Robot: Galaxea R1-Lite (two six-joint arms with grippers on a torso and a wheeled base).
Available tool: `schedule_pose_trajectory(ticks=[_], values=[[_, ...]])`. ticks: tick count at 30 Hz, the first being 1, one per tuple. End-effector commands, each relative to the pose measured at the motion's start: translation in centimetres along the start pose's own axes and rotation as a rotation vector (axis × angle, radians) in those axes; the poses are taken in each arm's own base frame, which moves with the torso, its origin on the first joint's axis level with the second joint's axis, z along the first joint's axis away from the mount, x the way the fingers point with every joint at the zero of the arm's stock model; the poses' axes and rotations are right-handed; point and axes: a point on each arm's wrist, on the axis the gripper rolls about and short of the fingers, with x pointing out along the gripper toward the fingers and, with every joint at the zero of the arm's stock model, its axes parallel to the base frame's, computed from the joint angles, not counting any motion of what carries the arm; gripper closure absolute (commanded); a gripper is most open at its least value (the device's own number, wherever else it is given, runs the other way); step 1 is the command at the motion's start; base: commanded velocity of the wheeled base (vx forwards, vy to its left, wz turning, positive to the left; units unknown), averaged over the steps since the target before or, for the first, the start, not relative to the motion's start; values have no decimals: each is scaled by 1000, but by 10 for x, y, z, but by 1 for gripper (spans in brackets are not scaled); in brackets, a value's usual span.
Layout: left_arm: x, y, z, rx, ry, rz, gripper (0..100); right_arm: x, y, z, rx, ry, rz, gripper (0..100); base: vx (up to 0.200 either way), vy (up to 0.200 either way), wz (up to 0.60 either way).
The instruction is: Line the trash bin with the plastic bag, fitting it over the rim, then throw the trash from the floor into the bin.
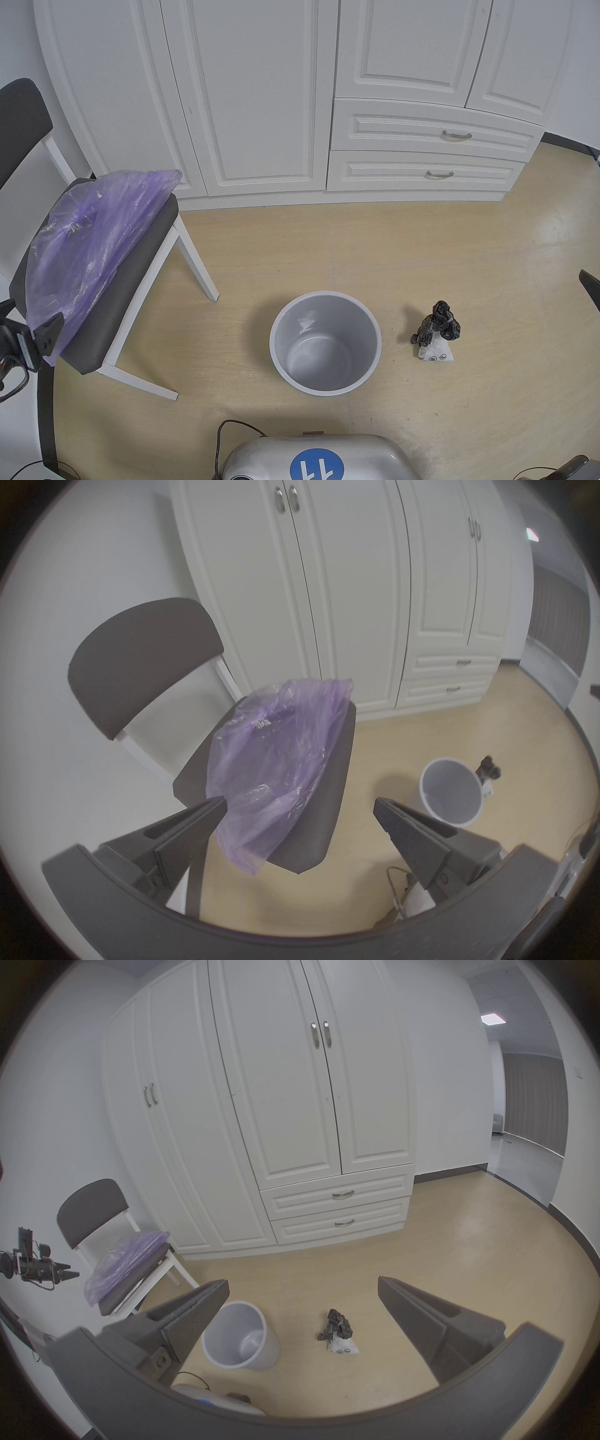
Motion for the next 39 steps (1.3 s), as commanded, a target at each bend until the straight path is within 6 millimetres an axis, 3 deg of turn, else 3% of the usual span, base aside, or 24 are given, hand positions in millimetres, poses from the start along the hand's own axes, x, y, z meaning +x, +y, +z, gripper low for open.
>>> schedule_pose_trajectory(ticks=[1,7,11,21,31,39], values=[[54,-32,9,138,178,-20,0,27,-6,3,11,37,-37,0,0,0,0],[83,-62,10,283,258,103,0,30,-7,2,12,52,-44,0,0,0,0],[87,-64,10,400,273,161,0,30,-9,1,13,53,-59,0,0,0,0],[95,-48,7,440,326,232,0,30,-9,0,8,57,-58,0,0,0,0],[119,-18,-2,425,453,357,0,29,-9,-3,-10,64,-59,0,0,0,0],[145,-14,-3,440,425,394,0,29,-11,-2,-10,63,-75,0,0,0,0]])
